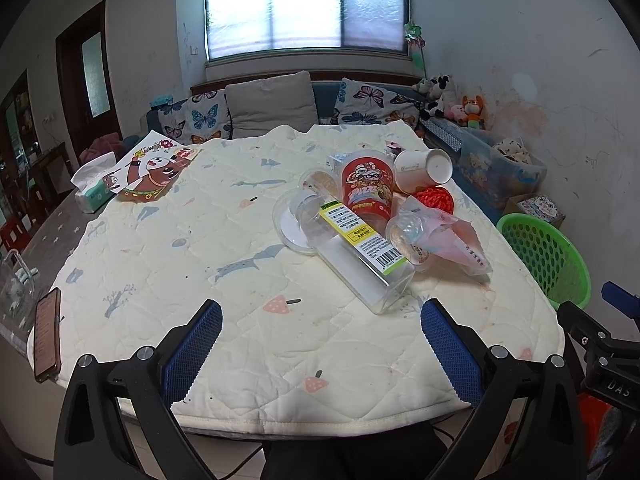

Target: Collect trash

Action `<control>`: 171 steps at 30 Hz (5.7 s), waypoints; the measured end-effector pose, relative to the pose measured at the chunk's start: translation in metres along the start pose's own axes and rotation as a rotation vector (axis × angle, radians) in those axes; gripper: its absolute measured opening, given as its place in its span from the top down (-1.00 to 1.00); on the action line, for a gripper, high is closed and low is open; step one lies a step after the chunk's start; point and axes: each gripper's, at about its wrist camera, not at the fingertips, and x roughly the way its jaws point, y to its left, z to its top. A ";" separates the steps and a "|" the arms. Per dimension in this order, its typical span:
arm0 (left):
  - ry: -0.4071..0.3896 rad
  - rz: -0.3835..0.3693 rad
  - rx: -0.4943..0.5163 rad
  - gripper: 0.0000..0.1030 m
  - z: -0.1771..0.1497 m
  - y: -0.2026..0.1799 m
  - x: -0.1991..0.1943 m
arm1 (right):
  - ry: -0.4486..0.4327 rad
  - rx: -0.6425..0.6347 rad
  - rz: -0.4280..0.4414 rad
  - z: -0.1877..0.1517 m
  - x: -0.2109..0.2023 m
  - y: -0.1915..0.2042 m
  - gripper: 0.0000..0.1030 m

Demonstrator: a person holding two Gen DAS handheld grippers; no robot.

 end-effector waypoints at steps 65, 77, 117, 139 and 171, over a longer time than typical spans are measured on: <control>0.080 0.012 -0.052 -0.88 0.048 0.036 0.061 | 0.101 -0.176 0.316 0.045 0.098 0.018 -0.70; 0.165 -0.035 -0.092 -0.88 0.072 0.015 0.110 | 0.138 -0.241 0.355 0.052 0.136 0.022 -0.36; 0.384 -0.184 -0.249 -0.13 0.072 0.010 0.176 | 0.103 -0.178 0.392 0.037 0.123 0.022 0.41; 0.371 -0.299 -0.201 0.06 0.048 0.031 0.124 | -0.001 -0.102 0.363 0.040 0.064 -0.005 0.59; 0.363 -0.281 -0.093 0.05 0.050 0.017 0.113 | -0.048 0.028 0.247 0.045 0.056 -0.071 0.62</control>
